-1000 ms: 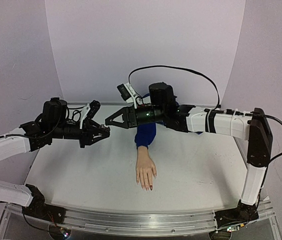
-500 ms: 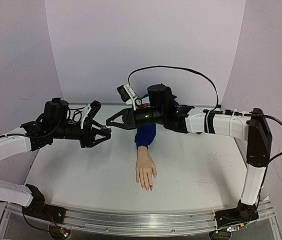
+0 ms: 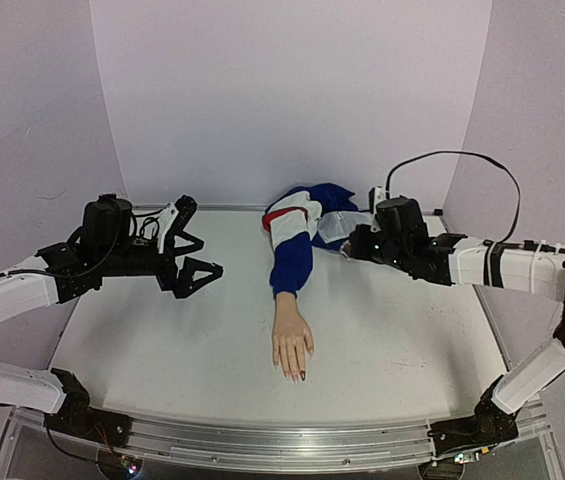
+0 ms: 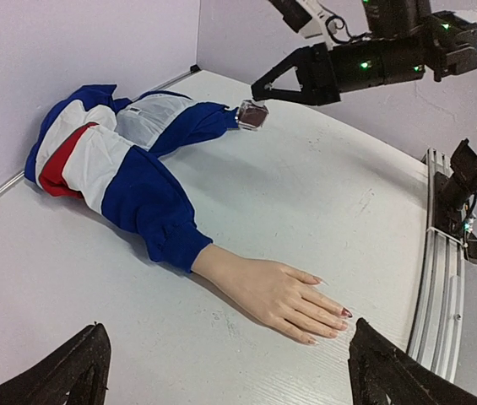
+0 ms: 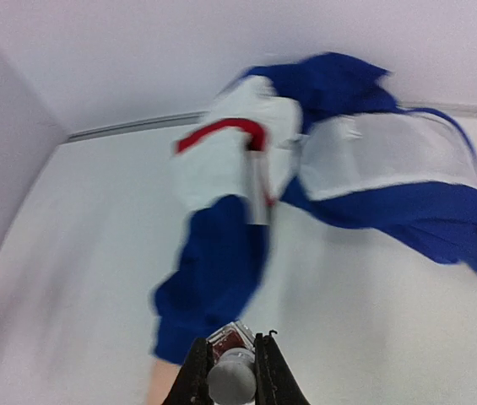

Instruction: Paint the nails

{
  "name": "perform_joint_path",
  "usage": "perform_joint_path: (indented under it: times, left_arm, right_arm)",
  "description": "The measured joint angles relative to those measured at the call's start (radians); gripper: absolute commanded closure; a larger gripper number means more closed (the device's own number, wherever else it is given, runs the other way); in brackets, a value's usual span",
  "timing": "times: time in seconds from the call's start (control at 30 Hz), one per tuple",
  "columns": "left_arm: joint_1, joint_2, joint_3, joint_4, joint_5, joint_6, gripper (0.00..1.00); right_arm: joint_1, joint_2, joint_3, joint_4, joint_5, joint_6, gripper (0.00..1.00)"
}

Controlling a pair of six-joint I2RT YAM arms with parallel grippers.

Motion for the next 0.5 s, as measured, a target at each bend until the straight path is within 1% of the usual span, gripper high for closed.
perform_joint_path:
  times: [0.1, 0.17, 0.33, 0.5]
  left_arm:
    - [0.000, -0.002, 0.000, 0.000, -0.002, 0.000, 0.01]
    - [0.000, -0.002, 0.000, 0.000, -0.003, 0.000, 0.01]
    - [0.000, -0.004, 0.000, 0.000, -0.010, 0.000, 0.01]
    - [0.000, -0.005, 0.000, 0.000, -0.010, 0.000, 0.01]
  right_arm:
    - [-0.081, -0.007, -0.083, -0.042, 0.120, 0.040, 1.00]
    - [-0.117, -0.007, -0.137, -0.068, 0.165, 0.068, 1.00]
    - [-0.168, -0.007, -0.227, -0.098, 0.206, 0.134, 1.00]
    - [-0.172, 0.014, -0.241, -0.098, 0.230, 0.176, 1.00]
